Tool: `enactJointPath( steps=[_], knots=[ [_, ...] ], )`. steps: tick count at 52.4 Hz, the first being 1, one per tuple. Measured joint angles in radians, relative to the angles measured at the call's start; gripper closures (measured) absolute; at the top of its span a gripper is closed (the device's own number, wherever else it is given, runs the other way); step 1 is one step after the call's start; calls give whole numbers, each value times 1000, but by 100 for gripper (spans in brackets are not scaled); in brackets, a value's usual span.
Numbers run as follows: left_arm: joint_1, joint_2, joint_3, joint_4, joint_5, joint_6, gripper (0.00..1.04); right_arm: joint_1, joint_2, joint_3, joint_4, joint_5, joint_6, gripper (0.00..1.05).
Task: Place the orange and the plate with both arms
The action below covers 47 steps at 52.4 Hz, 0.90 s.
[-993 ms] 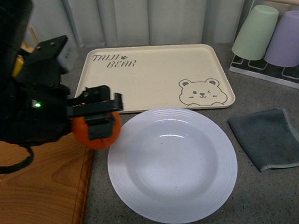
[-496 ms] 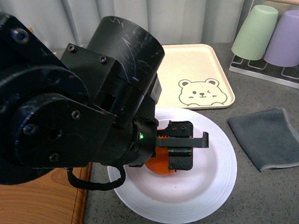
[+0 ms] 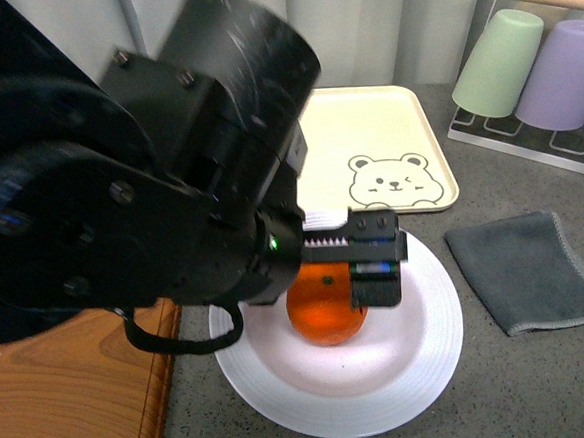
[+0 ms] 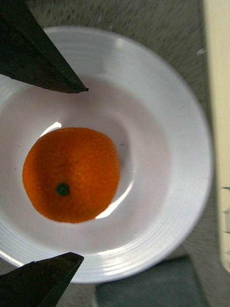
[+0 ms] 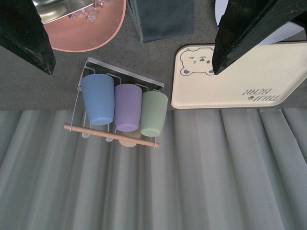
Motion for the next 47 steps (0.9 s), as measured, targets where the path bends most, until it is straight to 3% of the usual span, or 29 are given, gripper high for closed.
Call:
enactJointPath(
  steps=[10, 22, 32, 39, 43, 47],
  knots=[
    [65, -313, -126, 12, -116, -32, 6, 0, 0, 0, 0, 0, 0, 9],
    [195, -687, -410, 61, -345, 29, 6, 0, 0, 0, 0, 0, 0, 9],
    [290, -809, -532, 116, -400, 72, 6, 0, 0, 0, 0, -1, 0, 9],
    [339, -761, -702, 606, -221, 281, 28, 0, 0, 0, 0, 0, 0, 9],
    [367, -780, -753, 768, -194, 349, 41, 0, 0, 0, 0, 1, 0, 9],
    [393, -814, -784, 806, -170, 378, 53, 0, 0, 0, 0, 1, 0, 9]
  ],
)
